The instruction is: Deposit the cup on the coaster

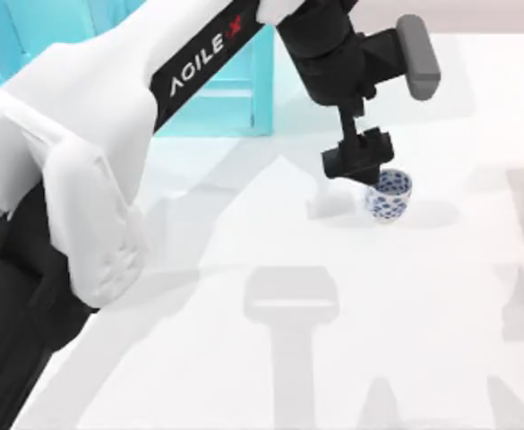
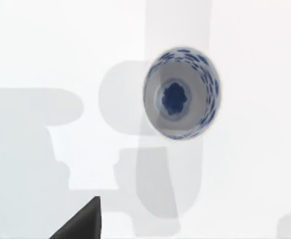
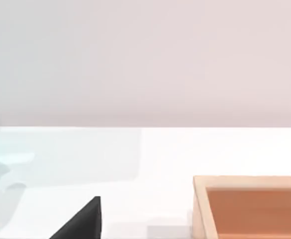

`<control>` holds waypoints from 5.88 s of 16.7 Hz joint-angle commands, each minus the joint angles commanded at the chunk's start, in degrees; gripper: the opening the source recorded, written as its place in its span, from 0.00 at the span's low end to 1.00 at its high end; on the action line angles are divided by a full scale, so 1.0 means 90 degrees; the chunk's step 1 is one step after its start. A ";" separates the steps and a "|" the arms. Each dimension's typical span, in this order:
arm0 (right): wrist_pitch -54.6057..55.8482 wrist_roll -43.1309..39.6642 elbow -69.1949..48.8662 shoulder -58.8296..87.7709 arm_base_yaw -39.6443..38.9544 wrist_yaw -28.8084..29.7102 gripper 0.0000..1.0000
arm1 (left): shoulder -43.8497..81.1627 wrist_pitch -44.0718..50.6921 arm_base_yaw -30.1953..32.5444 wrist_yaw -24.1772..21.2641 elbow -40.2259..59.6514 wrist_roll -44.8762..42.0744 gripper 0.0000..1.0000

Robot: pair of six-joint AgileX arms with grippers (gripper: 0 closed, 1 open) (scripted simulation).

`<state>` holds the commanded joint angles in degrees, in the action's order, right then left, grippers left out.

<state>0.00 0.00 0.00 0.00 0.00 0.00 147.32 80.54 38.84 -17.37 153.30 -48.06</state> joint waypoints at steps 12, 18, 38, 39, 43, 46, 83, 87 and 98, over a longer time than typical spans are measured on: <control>0.0000 0.0000 0.0000 0.0000 0.0000 0.0000 1.00 | 0.0908 0.0627 0.0020 -0.0125 0.1425 -0.0256 1.00; 0.0000 0.0000 0.0000 0.0000 0.0000 0.0000 1.00 | 0.0995 -0.0453 0.0216 -0.0090 0.0487 -0.0099 1.00; 0.0000 0.0000 0.0000 0.0000 0.0000 0.0000 1.00 | 0.1129 -0.1636 0.0413 -0.0042 -0.0521 0.0096 0.17; 0.0000 0.0000 0.0000 0.0000 0.0000 0.0000 1.00 | 0.1129 -0.1636 0.0413 -0.0042 -0.0521 0.0096 0.10; 0.0000 0.0000 0.0000 0.0000 0.0000 0.0000 1.00 | 0.1129 -0.1636 0.0413 -0.0042 -0.0521 0.0096 0.00; 0.0000 0.0000 0.0000 0.0000 0.0000 0.0000 1.00 | 0.1129 -0.1636 0.0413 -0.0042 -0.0521 0.0096 0.00; 0.0000 0.0000 0.0000 0.0000 0.0000 0.0000 1.00 | -0.8496 -0.3860 -0.4663 0.1593 -1.1992 0.4704 0.00; 0.0000 0.0000 0.0000 0.0000 0.0000 0.0000 1.00 | -0.8658 -0.3858 -0.4787 0.1611 -1.2202 0.4826 0.00; 0.0000 0.0000 0.0000 0.0000 0.0000 0.0000 1.00 | -0.7956 -0.5402 -0.4751 0.1630 -1.2880 0.4833 0.00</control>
<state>0.00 0.00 0.00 0.00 0.00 0.00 75.72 31.92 -3.92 -2.70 37.38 -4.57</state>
